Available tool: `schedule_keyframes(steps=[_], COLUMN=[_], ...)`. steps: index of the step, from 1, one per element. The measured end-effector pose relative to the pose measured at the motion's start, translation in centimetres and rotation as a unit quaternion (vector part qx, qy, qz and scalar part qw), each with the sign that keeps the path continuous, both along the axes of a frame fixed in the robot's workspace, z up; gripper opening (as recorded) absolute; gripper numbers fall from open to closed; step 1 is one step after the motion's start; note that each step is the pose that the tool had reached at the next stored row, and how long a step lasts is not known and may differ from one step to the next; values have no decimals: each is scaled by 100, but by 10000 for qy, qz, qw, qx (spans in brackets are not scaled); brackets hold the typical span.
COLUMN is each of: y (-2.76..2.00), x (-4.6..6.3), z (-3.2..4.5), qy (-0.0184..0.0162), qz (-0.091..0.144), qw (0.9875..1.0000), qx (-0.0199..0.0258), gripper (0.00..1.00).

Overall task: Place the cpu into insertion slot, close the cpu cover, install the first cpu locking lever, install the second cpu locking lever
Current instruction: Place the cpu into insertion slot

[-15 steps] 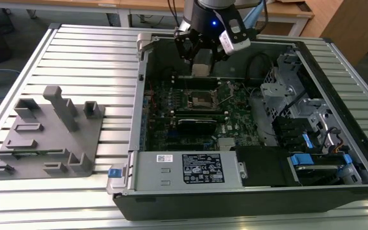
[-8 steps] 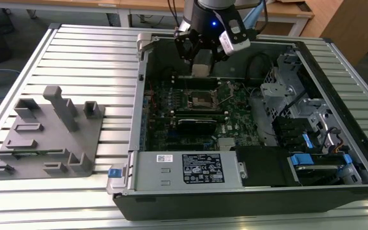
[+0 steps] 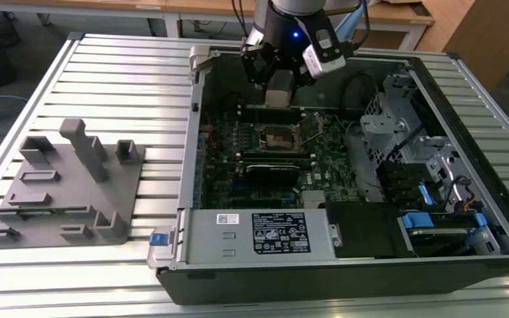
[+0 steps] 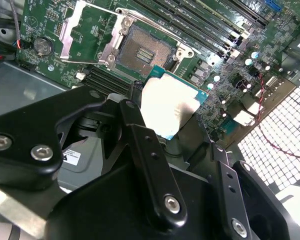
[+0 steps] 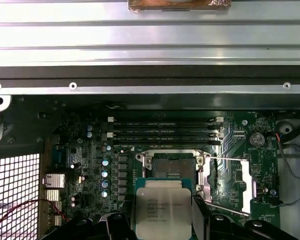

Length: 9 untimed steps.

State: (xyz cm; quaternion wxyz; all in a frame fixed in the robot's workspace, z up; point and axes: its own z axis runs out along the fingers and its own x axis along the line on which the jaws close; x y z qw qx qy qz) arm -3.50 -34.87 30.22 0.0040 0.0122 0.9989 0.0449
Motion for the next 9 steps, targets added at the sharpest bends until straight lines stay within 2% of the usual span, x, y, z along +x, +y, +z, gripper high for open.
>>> schedule_keyframes(steps=[9], y=[0], x=[0], z=[-16], qy=[0], qz=[0], qw=[10000], qx=[-1], gripper=[54])
